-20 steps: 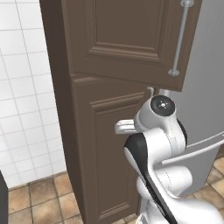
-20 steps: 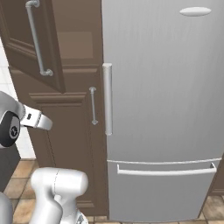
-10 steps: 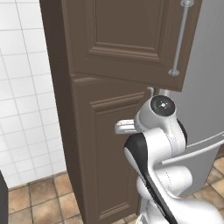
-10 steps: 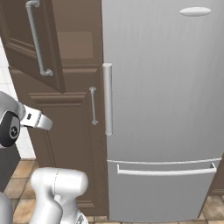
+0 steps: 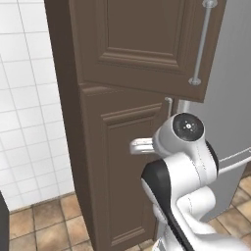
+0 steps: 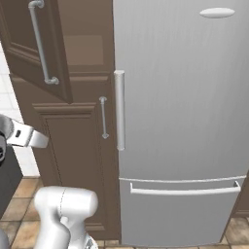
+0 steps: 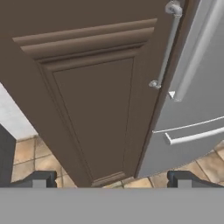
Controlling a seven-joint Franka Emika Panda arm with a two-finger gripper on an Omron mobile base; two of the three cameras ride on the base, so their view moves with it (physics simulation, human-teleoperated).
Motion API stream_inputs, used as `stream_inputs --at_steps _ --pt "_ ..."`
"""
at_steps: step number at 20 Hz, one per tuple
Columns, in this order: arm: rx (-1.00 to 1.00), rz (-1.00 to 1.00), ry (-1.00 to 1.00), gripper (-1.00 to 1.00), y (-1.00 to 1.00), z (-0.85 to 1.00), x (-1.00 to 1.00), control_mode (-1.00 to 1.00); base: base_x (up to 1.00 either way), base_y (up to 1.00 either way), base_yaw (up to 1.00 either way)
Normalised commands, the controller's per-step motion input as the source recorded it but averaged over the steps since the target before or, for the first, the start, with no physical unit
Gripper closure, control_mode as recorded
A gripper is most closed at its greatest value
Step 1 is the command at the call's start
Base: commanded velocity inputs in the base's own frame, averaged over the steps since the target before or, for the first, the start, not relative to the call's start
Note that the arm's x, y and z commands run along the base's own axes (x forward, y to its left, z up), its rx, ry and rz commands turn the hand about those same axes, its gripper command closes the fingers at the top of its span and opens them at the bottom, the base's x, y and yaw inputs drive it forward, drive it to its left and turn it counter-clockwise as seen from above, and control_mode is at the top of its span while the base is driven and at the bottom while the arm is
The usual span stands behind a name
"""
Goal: Close all open cabinet doors.
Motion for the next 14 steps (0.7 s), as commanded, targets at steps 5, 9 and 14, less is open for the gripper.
stream_inputs --at_steps 5,9,14 --pt "0.0 -0.2 -0.09 -1.0 0.09 0.28 -0.01 -1.0 0.0 0.0 0.0" --pt "0.0 -0.05 -0.24 -1.0 -0.01 0.41 -0.11 -1.0 0.0 0.0 0.0" --pt "0.0 0.0 -0.37 -1.0 -0.11 0.54 -0.38 -1.0 0.0 0.0 0.0"
